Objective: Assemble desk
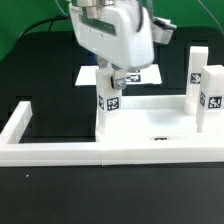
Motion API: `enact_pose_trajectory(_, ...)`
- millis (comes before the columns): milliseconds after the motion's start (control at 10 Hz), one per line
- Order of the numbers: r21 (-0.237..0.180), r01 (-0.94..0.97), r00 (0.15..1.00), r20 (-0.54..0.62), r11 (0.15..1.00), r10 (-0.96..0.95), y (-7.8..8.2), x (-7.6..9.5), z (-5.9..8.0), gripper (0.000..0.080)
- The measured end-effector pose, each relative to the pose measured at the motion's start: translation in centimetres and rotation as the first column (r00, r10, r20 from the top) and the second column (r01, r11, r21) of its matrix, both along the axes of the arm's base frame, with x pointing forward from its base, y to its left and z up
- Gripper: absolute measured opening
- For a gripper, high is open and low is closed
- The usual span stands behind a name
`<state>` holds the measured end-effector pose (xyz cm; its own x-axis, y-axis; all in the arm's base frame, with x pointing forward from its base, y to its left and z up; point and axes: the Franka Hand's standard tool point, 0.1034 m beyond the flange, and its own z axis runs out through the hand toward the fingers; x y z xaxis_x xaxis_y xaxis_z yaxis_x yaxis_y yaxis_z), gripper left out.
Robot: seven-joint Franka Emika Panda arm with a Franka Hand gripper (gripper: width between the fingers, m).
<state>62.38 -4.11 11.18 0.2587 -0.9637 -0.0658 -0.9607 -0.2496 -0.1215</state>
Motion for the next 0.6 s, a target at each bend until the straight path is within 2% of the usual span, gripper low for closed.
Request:
enact_pose_trajectory(100,0.031,0.142,0.990,0.002,0.989,-0.142,0.05,0.21,-0.05,0.0291)
enact_pose_trajectory(200,0.040,0.230,0.973,-0.012,0.972,-0.229,0.19,0.20,-0.11,0.0291)
enact_pose_trajectory(600,0.050,0.415,0.910,-0.042,0.909,-0.413,-0.08,0.23,-0.39,0.0291)
